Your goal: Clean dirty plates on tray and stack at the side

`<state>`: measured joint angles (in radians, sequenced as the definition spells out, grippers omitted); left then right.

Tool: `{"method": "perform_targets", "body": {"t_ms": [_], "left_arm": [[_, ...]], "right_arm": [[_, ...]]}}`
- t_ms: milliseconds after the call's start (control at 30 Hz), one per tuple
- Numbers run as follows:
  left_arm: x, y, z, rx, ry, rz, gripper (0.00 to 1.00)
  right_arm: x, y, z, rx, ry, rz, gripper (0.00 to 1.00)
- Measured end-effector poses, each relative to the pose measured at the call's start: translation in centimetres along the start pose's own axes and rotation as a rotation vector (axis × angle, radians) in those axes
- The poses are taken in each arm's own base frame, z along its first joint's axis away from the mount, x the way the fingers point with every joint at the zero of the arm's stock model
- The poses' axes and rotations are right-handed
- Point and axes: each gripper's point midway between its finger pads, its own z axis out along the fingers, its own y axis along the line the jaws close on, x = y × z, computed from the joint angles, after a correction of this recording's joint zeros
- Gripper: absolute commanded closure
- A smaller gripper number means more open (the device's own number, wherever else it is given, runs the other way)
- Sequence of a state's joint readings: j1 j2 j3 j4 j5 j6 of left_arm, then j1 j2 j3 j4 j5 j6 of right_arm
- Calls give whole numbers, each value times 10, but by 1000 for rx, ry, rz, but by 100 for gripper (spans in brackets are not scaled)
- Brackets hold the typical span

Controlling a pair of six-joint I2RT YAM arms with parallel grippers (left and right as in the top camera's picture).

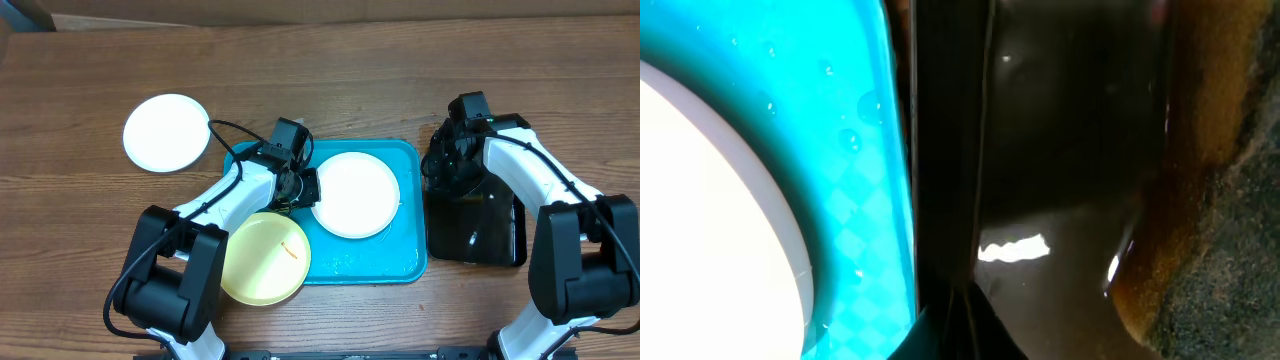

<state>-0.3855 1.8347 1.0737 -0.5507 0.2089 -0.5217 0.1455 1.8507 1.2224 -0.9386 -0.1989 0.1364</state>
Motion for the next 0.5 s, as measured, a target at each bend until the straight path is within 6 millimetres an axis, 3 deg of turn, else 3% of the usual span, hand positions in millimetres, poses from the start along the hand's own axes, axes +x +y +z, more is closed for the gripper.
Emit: {"method": "perform_targets", "body": {"t_ms": [100,300,500], "left_arm": [[0,0,0,1,-1,0,80],[0,0,0,1,-1,0,80],[0,0,0,1,-1,0,80]], "right_arm": [[-5,-1,0,10,-23,-7,92],[-39,-5,-3,45,-164,-28,91],[-54,-10,-6,81,-228,-15,94]]}}
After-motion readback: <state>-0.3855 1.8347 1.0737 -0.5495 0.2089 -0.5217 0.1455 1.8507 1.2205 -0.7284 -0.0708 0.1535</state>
